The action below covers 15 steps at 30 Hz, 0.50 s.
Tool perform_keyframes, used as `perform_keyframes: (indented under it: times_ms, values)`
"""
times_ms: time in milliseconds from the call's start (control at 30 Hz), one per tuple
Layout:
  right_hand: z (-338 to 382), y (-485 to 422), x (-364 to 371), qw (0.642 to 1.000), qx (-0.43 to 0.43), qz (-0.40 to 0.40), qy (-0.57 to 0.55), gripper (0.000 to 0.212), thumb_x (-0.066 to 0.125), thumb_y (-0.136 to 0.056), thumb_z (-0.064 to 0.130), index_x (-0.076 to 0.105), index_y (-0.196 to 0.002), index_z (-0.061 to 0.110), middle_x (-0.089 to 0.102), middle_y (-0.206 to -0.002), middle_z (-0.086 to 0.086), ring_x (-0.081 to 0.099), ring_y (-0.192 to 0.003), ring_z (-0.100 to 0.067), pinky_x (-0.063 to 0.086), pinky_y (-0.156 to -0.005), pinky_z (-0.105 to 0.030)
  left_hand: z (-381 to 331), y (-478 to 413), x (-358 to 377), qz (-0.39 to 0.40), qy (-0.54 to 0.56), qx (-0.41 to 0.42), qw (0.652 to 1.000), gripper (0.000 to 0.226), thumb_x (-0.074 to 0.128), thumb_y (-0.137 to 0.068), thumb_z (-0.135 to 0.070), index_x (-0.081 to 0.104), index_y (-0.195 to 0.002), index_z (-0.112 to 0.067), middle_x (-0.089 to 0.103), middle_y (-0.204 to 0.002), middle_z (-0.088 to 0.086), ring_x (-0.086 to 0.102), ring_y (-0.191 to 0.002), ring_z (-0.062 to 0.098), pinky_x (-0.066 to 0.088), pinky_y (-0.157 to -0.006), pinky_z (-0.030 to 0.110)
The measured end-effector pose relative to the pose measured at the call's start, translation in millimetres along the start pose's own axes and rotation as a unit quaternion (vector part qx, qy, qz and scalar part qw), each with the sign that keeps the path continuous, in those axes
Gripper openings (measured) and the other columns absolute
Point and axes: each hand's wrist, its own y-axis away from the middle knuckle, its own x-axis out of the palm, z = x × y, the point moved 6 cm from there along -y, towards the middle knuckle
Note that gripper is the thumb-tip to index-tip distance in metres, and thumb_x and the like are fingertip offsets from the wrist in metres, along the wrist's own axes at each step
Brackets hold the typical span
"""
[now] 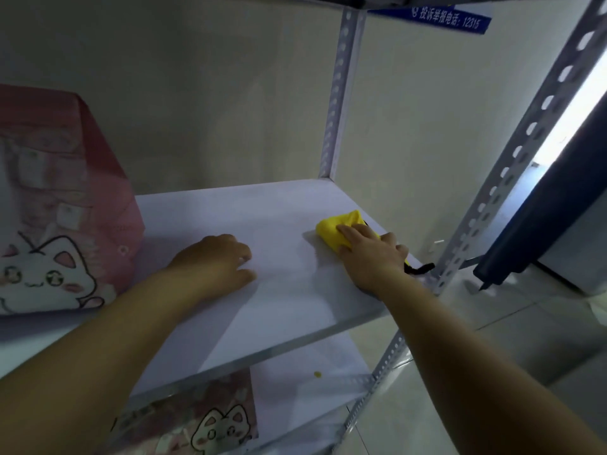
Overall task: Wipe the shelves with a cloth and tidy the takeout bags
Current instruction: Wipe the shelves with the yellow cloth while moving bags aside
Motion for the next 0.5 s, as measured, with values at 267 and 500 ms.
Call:
perform_keyframes:
  times_ms: [267, 500]
  values:
    - [37, 70, -8, 0.996, -0.080, -0.002, -0.045, 0.043, 0.042, -0.090, 0.039, 0.037, -0.132, 0.051, 0.034, -0.147, 0.015, 0.036, -0.119, -0.029, 0.023, -0.094, -0.044, -10, 78, -1, -0.065, 0.058, 0.051, 0.995, 0.038, 0.056, -0.085, -0.048, 0.060, -0.118, -0.029, 0.058, -0.122, -0.007, 0.053, -0.109, 0.015, 0.044, -0.092, 0.032]
    - [81, 110, -46, 0.973, -0.070, -0.147, -0.166, 0.028, 0.052, -0.089, 0.040, 0.059, -0.116, 0.035, 0.055, -0.129, 0.011, 0.041, -0.123, -0.022, 0.022, -0.098, -0.044, 22, 143, -20, -0.193, 0.122, 0.063, 0.972, 0.033, 0.054, -0.085, -0.050, 0.064, -0.108, -0.030, 0.062, -0.110, -0.014, 0.056, -0.098, 0.009, 0.044, -0.083, 0.028]
